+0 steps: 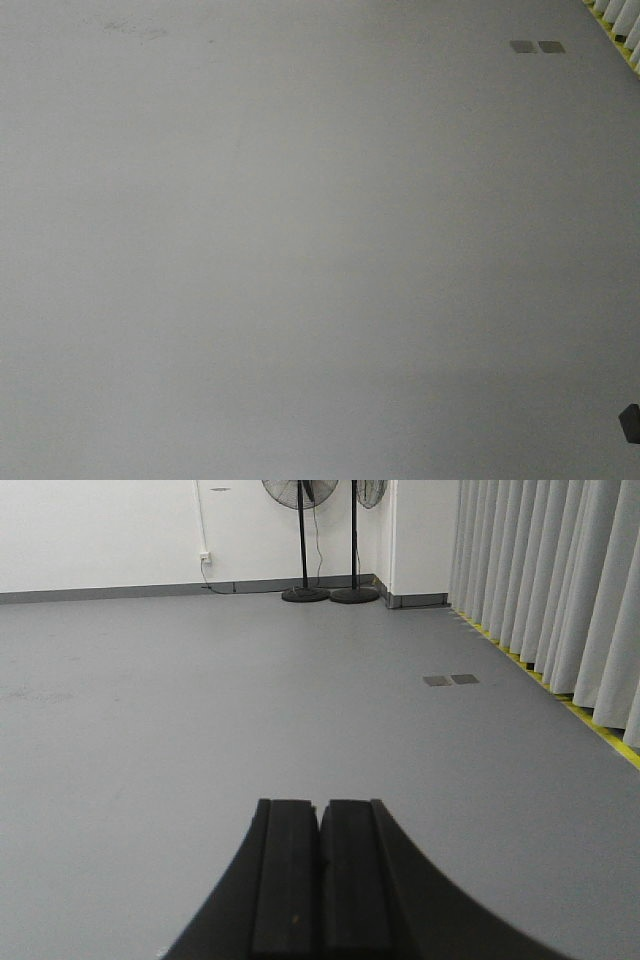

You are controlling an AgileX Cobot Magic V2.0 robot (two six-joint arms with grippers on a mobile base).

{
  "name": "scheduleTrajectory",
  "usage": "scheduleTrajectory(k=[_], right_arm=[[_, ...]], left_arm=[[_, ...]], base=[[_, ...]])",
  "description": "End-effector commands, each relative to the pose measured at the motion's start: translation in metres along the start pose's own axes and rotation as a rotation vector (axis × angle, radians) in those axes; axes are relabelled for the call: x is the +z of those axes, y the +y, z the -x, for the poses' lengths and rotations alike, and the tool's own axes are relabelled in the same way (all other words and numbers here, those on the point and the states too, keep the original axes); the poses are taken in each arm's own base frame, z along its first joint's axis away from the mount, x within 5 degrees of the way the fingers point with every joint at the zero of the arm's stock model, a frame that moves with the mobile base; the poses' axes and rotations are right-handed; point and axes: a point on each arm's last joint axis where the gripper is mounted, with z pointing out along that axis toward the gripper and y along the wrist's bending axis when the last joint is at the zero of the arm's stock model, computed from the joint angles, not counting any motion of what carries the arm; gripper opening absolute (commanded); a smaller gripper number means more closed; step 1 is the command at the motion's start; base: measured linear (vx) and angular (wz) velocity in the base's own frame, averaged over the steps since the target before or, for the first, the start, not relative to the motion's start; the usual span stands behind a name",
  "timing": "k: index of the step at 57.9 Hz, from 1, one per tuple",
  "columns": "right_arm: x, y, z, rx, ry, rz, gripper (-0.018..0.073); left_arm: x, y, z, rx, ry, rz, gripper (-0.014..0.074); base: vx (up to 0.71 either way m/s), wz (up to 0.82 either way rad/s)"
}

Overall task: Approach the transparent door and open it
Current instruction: 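Drive the base forward across the grey floor toward the glass door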

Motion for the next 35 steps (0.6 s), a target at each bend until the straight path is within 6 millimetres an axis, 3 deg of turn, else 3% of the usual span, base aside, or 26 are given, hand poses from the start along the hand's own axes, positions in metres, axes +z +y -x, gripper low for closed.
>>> scheduleTrajectory(k=[1, 35], right_arm=[[-0.0011, 0.0007, 0.0064, -0.008, -0.091, 0.008, -0.0009], [-0.0011, 0.0007, 0.0064, -0.008, -0.091, 0.008, -0.0009]], left_arm=[[-0.0014, -0.0002, 0.003, -0.01, -0.08, -0.004, -0.0006], [-0.0014, -0.0002, 0.003, -0.01, -0.08, -0.004, -0.0006]], base=[[0.0, 0.0], [0.0, 0.0]])
